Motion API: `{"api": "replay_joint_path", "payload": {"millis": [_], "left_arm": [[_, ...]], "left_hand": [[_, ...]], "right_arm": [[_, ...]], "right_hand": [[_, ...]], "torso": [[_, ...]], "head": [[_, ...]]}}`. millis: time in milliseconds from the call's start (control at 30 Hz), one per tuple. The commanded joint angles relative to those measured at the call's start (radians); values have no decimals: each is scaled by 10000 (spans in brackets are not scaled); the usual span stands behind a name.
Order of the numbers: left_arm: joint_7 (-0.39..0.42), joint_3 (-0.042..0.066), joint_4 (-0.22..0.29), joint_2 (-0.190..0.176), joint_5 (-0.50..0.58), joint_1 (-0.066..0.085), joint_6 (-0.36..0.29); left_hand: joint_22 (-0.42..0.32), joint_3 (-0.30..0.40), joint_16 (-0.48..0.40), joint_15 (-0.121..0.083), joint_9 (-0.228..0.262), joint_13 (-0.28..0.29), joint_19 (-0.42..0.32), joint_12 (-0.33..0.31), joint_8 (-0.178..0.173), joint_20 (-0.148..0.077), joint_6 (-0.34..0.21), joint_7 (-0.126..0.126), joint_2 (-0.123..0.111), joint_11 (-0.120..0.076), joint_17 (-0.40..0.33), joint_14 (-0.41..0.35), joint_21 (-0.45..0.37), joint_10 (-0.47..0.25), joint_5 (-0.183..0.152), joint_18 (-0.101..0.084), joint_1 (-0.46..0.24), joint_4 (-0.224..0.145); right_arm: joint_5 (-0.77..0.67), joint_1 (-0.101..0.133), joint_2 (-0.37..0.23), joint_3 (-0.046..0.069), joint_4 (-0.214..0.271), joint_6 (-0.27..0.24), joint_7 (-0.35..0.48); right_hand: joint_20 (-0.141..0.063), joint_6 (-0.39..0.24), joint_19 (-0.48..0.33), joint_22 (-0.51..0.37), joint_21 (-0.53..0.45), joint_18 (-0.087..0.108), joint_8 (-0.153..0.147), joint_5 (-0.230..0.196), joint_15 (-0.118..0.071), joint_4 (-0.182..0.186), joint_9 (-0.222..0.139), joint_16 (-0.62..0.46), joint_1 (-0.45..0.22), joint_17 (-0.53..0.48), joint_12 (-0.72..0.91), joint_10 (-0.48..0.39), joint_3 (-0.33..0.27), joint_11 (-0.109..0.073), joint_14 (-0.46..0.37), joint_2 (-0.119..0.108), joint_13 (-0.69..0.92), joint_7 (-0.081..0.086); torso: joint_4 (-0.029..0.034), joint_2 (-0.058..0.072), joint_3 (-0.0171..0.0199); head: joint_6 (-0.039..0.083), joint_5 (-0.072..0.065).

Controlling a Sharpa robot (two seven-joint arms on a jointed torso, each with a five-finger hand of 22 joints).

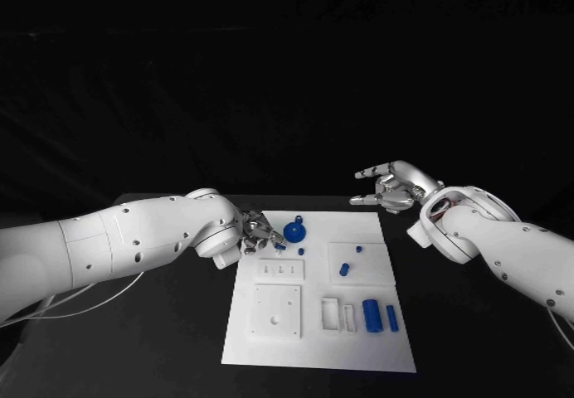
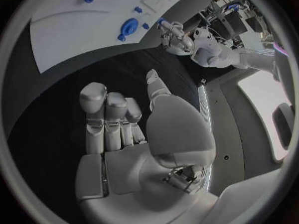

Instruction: Assemble the parts on the task board

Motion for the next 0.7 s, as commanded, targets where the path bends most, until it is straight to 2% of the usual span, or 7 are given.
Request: {"api": "replay_joint_path", "payload": {"millis": [33, 200, 367, 500, 700], "left_arm": [[-245, -47, 179, -38, -829, -60, -437], [-289, -94, 353, -61, -1137, -200, -621], [-328, -108, 393, -20, -1377, -348, -706], [-334, -111, 373, 18, -1510, -485, -735], [-306, -112, 286, 121, -1849, -710, -693]], "left_hand": [[416, 856, -51, 1, 3411, 71, 86, -77, 6, 6, 637, -541, 6, -5, 58, 91, -54, 204, 142, -125, -127, -891], [455, 943, -87, 22, 3531, 148, 146, -126, -4, 44, 754, -557, -125, 20, 121, 159, -64, 346, 677, -105, -191, -937], [454, 1020, -158, 43, 3586, 107, 151, -250, 2, 77, 855, -573, -207, 27, 108, 179, -122, 403, 948, -94, -253, -967], [459, 1048, -182, 47, 3602, 96, 169, -282, 0, 89, 895, -582, -229, 23, 112, 202, -123, 426, 1008, -86, -277, -976], [461, 1050, -199, 38, 3682, 109, 186, -260, 1, 86, 972, -606, -229, 11, 124, 233, -133, 445, 1020, -82, -310, -962]], "right_arm": [[422, -11, 130, 42, -182, -339, 243], [398, -12, 428, 202, -518, -325, 147], [359, -12, 655, 291, -781, -380, 88], [338, -11, 778, 329, -848, -462, 62], [240, -11, 911, 351, -869, -614, -32]], "right_hand": [[52, 22, 577, 747, -37, 204, -33, 117, 18, 8, 5, -66, -38, -9, -44, -57, -66, -11, -23, 119, -18, -38], [55, 0, 569, 733, -111, 205, -34, 158, 20, 6, 4, -109, -56, -47, -95, -100, -86, -7, -38, 89, -70, -38], [52, 27, 570, 727, -144, 199, -32, 208, 19, 3, 5, -129, -60, -66, -112, -116, -88, -10, -44, 75, -103, -39], [50, 21, 568, 700, -238, 199, -33, 314, 16, 2, 5, -188, -94, -120, -210, -170, -93, -13, -54, 72, -198, -40], [42, -11, 573, 676, -316, 197, -35, 366, 11, 281, 3, -225, -154, -150, -234, -194, -270, -16, -42, -31, -292, -41]], "torso": [[61, -91, 20], [84, -145, 39], [93, -186, 63], [90, -204, 73], [85, -195, 70]], "head": [[-99, 18], [-186, 19], [-195, 10], [-181, 43], [-171, 1]]}}
